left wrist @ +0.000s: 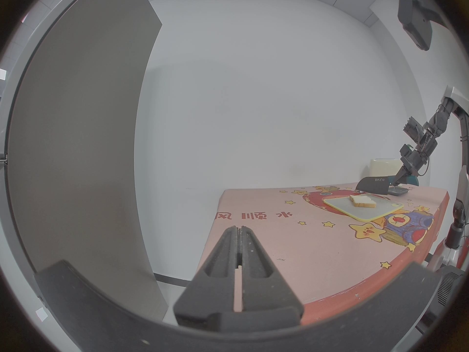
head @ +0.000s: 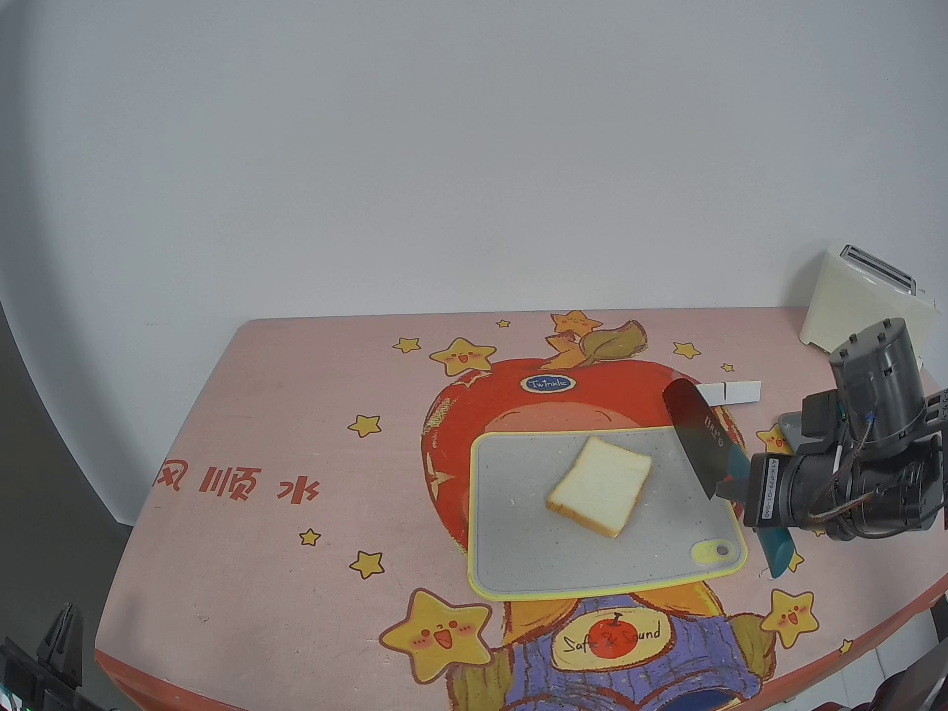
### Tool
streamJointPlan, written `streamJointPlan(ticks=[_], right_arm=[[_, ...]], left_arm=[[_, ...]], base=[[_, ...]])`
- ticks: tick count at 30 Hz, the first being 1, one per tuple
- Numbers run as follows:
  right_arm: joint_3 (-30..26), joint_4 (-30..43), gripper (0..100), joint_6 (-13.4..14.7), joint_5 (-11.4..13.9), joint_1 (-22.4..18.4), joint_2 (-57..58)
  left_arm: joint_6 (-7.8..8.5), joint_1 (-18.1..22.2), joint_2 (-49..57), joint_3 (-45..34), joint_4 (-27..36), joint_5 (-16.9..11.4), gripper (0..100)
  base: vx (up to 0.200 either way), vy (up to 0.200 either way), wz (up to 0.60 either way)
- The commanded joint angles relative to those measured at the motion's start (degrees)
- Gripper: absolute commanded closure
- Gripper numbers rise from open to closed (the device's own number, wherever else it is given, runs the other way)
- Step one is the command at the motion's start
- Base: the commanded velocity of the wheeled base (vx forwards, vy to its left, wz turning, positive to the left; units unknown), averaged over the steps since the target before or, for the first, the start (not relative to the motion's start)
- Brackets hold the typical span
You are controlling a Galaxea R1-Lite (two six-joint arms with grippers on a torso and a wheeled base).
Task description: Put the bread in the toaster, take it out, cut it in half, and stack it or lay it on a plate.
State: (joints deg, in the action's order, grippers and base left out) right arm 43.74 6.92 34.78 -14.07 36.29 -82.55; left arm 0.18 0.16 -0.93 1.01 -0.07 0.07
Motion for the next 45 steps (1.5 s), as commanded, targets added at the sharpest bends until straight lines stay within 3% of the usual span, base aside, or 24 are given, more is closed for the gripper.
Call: streamJointPlan(ticks=[1, 3, 9, 22, 27, 29, 31, 36, 39, 42, 44, 45], right_arm=[[-0.4, 0.0, 100, -0.2, -0.2, 1.3, 1.1], [-0.8, 0.0, 100, -0.2, -0.2, 1.7, 1.1], [-1.2, -0.1, 100, -0.2, -6.9, 4.8, 0.0], [-1.8, 0.0, 100, -0.5, -7.1, 4.9, 0.6], [-2.7, 0.0, 100, -2.3, -5.9, 3.4, 1.4], [-3.1, -0.1, 100, -3.2, -4.2, 3.0, 2.2], [-3.1, 0.0, 100, -5.0, -2.7, 3.3, 3.6], [-3.0, 0.1, 100, -11.3, -2.5, 3.0, 6.5], [-2.7, 0.1, 100, -13.6, -1.8, 2.7, 7.1], [-2.8, 0.0, 100, -18.0, 3.8, 1.0, 7.4], [-2.8, -0.1, 100, -22.8, 6.3, -1.5, 7.4], [-2.8, -0.1, 100, -23.3, 6.5, -1.7, 7.4]], left_arm=[[-0.01, 0.0, 0.4, -1.0, 0.0, 0.0, 100], [-0.01, 0.0, 0.4, -1.0, 0.0, 0.0, 100], [-0.01, 0.0, 0.4, -1.0, 0.0, 0.0, 100], [-0.01, 0.0, 0.4, -1.0, 0.0, 0.0, 100], [-0.01, 0.0, 0.4, -1.0, 0.0, 0.0, 100], [-0.01, 0.0, 0.4, -1.0, 0.0, 0.0, 100], [-0.01, 0.0, 0.4, -1.0, 0.0, 0.0, 100], [-0.01, 0.0, 0.4, -1.0, 0.0, 0.0, 100], [-0.01, 0.0, 0.4, -1.0, 0.0, 0.0, 100], [-0.01, 0.0, 0.4, -1.0, 0.0, 0.0, 100], [-0.01, 0.0, 0.4, -1.0, 0.0, 0.0, 100], [-0.01, 0.0, 0.4, -1.0, 0.0, 0.0, 100]], base=[[0.0, 0.0, 0.0], [0.0, 0.0, 0.0], [0.0, 0.0, 0.0], [0.0, 0.0, 0.0], [0.0, 0.0, 0.0], [0.0, 0.0, 0.0], [0.0, 0.0, 0.0], [0.0, 0.0, 0.0], [0.0, 0.0, 0.0], [0.0, 0.0, 0.0], [0.0, 0.0, 0.0], [0.0, 0.0, 0.0]])
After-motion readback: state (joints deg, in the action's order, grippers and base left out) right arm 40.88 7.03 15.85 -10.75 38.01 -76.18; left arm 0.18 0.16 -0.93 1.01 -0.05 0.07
